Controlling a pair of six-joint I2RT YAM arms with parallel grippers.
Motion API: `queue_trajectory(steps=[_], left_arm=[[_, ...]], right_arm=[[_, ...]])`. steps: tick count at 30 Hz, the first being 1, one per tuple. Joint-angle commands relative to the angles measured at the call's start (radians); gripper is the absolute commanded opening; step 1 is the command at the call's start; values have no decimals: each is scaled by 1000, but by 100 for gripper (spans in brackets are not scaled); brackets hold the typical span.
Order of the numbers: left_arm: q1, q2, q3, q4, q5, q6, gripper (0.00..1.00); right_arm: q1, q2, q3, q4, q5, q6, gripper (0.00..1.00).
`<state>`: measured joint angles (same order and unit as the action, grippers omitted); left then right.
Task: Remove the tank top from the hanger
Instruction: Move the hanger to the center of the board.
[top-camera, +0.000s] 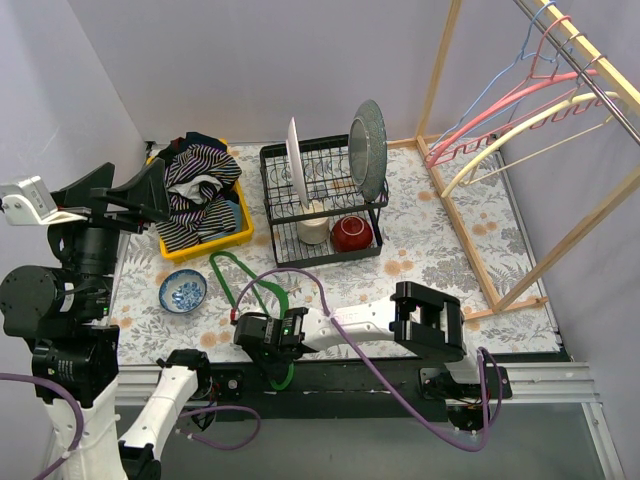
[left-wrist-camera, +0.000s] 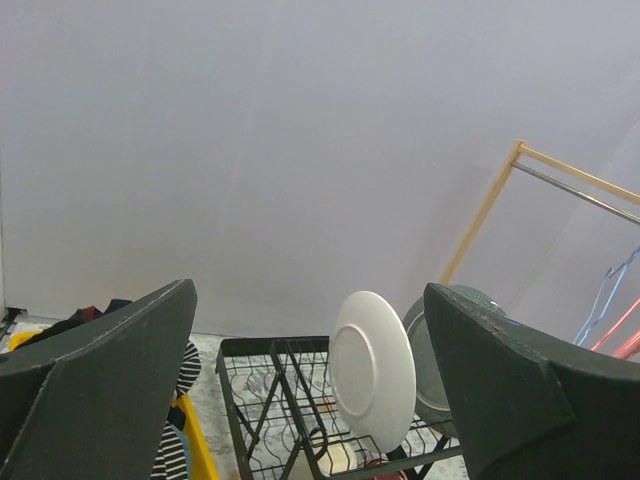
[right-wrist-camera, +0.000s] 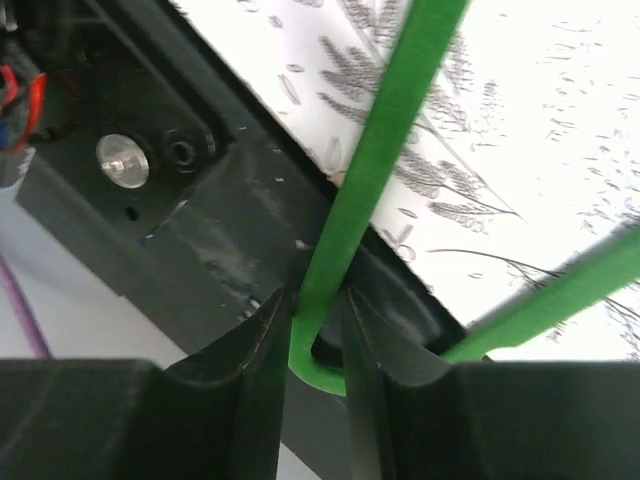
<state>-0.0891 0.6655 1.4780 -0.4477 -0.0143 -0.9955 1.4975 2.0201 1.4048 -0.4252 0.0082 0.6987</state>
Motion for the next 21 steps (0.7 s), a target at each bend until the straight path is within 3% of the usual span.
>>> queue_trajectory(steps=[1,6,9,21], left_arm=[[-3,-4,-16,9,13,-3,98],[-3,-15,-19,12,13,-5,98],[-1,-17,-22,12,13,-8,98],[-1,23,-39,-88,74,49,98]], right_arm=[[4,35,56,-93,75,4,31],[7,74,89,-138,85,10,23],[12,75,99,-149,82,2,3],[41,-233,-29,-193,263,-123,1]])
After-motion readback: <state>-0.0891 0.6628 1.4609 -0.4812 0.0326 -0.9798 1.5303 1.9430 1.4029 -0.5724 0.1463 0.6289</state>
